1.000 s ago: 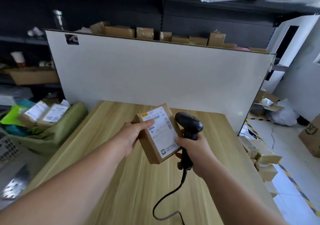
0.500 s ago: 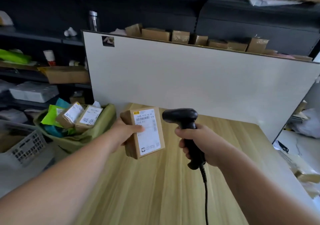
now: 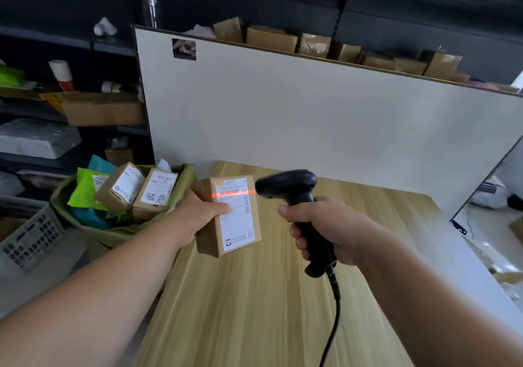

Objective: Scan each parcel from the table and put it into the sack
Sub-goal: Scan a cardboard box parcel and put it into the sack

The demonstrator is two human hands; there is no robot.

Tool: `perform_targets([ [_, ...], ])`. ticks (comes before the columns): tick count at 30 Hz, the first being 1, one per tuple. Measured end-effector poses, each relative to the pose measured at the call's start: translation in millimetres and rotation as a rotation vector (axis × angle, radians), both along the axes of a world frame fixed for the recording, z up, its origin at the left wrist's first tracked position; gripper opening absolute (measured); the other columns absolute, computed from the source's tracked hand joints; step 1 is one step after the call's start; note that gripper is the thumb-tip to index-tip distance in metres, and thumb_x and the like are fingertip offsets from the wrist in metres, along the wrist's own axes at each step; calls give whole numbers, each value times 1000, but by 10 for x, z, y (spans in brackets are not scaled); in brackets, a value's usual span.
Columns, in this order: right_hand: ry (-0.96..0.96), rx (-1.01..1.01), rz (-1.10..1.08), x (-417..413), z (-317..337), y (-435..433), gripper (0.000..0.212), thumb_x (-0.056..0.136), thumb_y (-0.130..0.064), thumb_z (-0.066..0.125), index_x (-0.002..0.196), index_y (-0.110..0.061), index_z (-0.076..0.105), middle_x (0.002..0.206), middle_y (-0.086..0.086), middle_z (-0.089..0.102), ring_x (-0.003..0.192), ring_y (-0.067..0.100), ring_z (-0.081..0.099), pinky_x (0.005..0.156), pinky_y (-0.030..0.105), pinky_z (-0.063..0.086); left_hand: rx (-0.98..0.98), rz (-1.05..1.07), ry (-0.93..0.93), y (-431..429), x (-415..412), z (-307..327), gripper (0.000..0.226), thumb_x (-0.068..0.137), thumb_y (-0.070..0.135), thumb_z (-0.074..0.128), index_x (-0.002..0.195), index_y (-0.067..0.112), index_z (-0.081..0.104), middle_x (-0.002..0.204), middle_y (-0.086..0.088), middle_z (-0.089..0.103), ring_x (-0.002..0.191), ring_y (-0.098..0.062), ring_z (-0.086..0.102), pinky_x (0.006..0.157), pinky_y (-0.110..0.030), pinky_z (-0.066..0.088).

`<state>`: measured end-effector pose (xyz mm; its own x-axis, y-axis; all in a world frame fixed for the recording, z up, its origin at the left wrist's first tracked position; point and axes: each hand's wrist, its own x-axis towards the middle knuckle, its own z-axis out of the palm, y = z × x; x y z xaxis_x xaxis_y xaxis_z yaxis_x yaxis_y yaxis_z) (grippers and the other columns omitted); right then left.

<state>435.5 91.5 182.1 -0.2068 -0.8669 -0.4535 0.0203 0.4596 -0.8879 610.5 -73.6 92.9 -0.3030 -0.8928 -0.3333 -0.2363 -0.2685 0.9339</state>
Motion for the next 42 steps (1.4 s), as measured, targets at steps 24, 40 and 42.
perform_targets([
  [24, -65, -25, 95, -479, -17, 39, 27, 87, -29, 72, 90, -11, 53, 62, 3, 55, 49, 17, 50, 50, 29, 46, -23, -7, -157, 91, -363, 21, 84, 45, 34, 81, 124, 22, 53, 116, 2, 65, 106, -20, 61, 97, -44, 48],
  [40, 352, 87, 100, -872, -866, -37, 31, 86, -20, 59, 114, -14, 47, 89, 8, 56, 72, 19, 54, 64, 33, 46, -40, 151, -251, 227, -424, -176, 62, 65, 20, 84, 117, 22, 50, 111, 4, 62, 100, -19, 58, 81, -35, 46],
  [42, 428, 161, 141, -823, -1214, -70, 30, 87, -14, 53, 116, -12, 43, 89, 8, 52, 72, 19, 51, 61, 30, 42, -51, 158, -264, 252, -365, -219, 49, 66, 18, 84, 105, 26, 54, 103, 6, 64, 92, -14, 59, 76, -31, 45],
])
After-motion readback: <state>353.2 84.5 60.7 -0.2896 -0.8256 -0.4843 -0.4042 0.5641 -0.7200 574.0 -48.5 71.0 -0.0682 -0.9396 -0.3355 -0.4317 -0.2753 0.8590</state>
